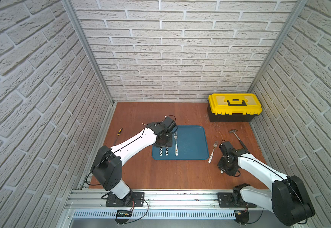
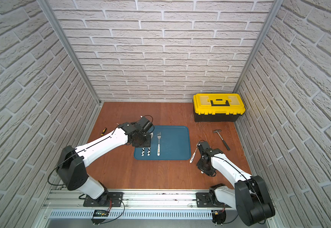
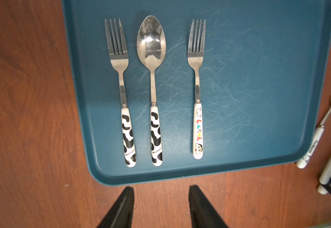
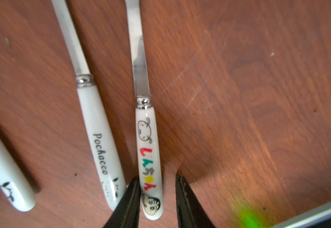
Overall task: Set the spoon and fork side by side
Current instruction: Pick up the spoon from the center of the board.
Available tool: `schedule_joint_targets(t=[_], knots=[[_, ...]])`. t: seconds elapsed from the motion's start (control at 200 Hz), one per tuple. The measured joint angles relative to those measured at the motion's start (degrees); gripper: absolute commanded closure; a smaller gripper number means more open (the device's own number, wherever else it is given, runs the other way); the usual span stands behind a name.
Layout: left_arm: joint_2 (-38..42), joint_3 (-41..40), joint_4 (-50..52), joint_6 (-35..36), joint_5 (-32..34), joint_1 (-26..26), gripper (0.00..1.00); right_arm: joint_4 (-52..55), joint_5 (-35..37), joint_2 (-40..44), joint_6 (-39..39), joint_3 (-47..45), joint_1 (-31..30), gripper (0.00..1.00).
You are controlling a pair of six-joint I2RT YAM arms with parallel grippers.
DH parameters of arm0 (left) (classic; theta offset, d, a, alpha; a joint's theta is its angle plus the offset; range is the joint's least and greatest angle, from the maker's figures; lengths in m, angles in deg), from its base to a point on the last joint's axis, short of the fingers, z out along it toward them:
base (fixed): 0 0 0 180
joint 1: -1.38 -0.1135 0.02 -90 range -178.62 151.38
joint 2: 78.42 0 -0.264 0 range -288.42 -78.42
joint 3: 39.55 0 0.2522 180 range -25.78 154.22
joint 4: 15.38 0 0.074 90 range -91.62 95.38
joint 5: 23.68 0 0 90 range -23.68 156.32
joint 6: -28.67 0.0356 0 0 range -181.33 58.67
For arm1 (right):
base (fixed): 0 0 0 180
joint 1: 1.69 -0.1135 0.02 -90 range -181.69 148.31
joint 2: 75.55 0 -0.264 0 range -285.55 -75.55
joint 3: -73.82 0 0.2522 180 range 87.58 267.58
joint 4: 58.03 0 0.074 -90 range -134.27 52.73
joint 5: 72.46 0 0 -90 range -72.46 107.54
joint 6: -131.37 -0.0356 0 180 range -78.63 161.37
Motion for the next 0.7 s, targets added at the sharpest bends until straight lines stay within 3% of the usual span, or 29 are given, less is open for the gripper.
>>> schedule_joint_targets(t=[0.325, 0.7], knots=[[0.0, -0.33, -0.24, 0.02, 0.0, 0.0, 0.5, -0.35, -0.11, 1.68, -0.59, -0.85, 0.09, 0.9], [0.0, -0.35, -0.66, 0.17, -0.04, 0.0, 0.5, 3.87, 2.78, 7.5, -0.57, 0.39, 0.13, 0.93]])
